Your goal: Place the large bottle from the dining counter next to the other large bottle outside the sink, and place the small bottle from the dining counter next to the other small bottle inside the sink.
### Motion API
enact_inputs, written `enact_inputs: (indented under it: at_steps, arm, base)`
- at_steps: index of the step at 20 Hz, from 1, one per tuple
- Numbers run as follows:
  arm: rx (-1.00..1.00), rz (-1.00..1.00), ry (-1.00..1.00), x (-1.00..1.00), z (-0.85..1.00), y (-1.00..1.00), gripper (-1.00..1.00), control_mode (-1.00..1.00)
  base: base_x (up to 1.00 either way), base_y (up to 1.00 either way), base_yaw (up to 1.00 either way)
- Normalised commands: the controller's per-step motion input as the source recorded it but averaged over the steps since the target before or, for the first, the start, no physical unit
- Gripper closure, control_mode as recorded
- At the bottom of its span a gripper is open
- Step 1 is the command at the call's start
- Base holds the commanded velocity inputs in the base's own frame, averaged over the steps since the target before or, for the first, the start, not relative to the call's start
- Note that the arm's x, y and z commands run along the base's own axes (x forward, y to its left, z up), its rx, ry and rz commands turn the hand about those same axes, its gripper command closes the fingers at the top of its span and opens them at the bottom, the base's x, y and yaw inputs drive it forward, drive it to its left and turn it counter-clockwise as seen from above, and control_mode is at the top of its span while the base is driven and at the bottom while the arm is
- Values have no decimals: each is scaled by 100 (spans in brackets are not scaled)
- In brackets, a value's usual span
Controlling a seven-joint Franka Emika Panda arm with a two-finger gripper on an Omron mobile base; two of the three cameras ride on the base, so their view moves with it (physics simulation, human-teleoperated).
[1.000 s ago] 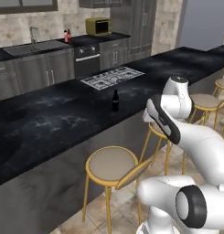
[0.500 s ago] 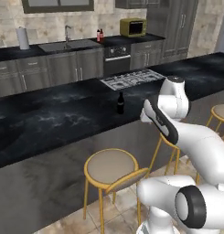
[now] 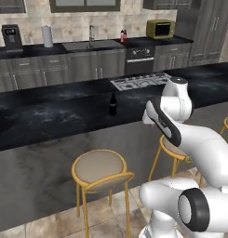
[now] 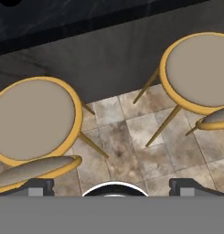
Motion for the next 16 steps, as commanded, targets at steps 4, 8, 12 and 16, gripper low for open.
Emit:
enact_inputs:
  at_steps: [4, 8, 12, 16]
  arm:
    - [0, 0, 0, 0, 0, 0, -100, 100]
    - [0, 0, 0, 0, 0, 0, -100, 100]
    - [0, 0, 0, 0, 0, 0, -100, 100]
    - [0, 0, 0, 0, 0, 0, -100, 100]
  base:
    - [-14, -58, 34]
    - [-14, -63, 34]
    - [-16, -71, 31]
    - [-5, -46, 18]
